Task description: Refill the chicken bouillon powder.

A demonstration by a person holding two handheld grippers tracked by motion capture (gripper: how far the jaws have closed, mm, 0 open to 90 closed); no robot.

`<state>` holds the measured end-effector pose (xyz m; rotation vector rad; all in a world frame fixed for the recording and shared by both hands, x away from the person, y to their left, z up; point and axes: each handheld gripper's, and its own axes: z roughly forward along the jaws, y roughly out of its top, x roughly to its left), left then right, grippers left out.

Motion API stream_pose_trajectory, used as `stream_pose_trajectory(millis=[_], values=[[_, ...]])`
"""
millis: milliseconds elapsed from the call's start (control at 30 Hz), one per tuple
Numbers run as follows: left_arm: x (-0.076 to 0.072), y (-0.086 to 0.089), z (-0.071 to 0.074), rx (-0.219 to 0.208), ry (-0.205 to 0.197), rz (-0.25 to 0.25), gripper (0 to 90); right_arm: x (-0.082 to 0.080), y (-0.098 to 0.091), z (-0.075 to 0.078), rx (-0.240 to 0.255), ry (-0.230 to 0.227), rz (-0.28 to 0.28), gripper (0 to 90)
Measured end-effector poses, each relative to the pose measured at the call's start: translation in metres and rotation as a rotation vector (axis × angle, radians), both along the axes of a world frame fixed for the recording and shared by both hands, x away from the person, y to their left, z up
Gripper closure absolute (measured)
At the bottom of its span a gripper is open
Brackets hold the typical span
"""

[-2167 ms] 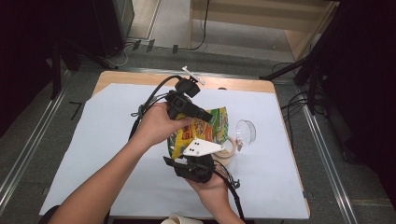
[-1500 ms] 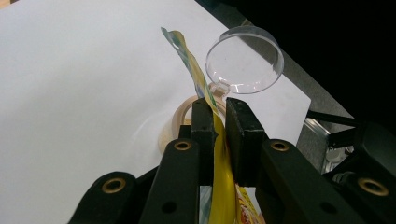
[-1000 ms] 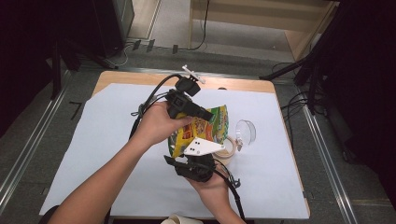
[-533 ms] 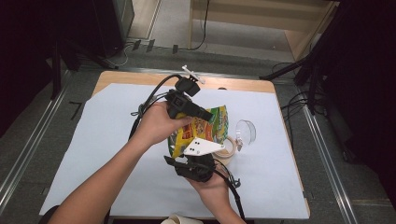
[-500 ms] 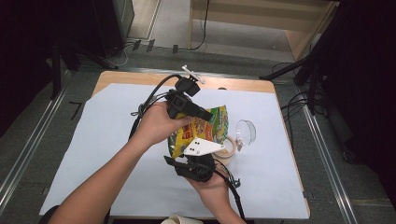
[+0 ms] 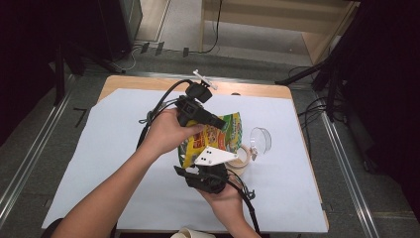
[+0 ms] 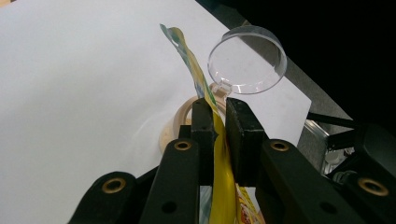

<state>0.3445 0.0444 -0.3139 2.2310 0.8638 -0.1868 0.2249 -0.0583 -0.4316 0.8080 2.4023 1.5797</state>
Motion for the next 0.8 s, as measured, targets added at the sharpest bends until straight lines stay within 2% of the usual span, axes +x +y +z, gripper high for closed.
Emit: stream_pose_trajectory(millis=[533, 800], values=[[0.0015, -0.0009, -0.0011, 0.004, 0.007, 0.001, 82.9, -0.0006, -0.0001, 0.0006, -0.006, -0.003, -0.002, 68.3], [0.004, -0.0034, 0.0006, 0.019, 0.02, -0.008, 82.7, -0.0019, 0.0003, 0.0038, 0.013, 0.01, -0.006, 68.2]])
